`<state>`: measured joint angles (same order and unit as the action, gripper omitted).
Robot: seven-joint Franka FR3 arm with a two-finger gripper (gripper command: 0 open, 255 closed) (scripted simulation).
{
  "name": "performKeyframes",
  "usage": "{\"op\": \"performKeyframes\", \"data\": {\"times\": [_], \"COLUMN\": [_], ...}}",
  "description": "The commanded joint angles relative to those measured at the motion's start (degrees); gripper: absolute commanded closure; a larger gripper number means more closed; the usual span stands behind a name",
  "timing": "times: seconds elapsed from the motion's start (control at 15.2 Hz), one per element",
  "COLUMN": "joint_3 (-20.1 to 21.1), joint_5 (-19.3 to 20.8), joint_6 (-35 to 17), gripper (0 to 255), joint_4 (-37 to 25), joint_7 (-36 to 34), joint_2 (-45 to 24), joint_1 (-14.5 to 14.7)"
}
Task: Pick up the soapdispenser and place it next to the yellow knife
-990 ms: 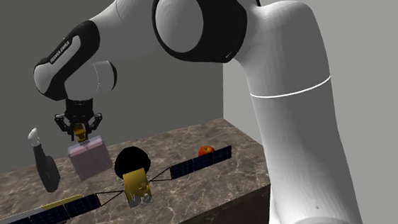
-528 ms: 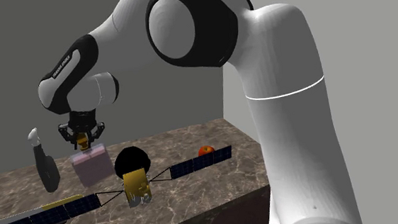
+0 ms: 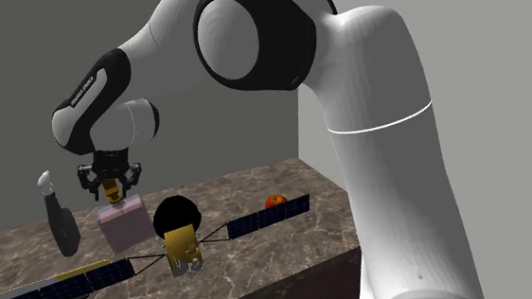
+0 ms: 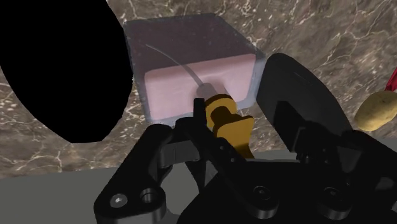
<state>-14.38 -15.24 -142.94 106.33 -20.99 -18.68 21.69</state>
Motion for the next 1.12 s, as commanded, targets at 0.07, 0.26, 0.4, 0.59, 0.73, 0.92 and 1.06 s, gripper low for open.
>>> {"op": "performKeyframes", "data": {"times": [0.07,0.26,0.4,0.59,0.73,0.92,1.06], "joint_3": [0.0,0.0,-0.7,-1.2,-1.2,-1.2,-1.2], "joint_5": [0.0,0.0,1.4,2.7,2.7,2.7,2.7], "joint_6": [0.0,0.0,2.3,4.5,4.5,4.5,4.5], "gripper": [0,0,0,0,0,0,0], "joint_4": [0.0,0.0,0.6,0.9,0.9,0.9,0.9], "joint_7": [0.0,0.0,-0.9,-1.7,-1.7,-1.7,-1.7], "joint_2": [0.0,0.0,3.1,5.8,5.8,5.8,5.8], "joint_1": [0.0,0.0,0.4,0.8,0.8,0.8,0.8]}}
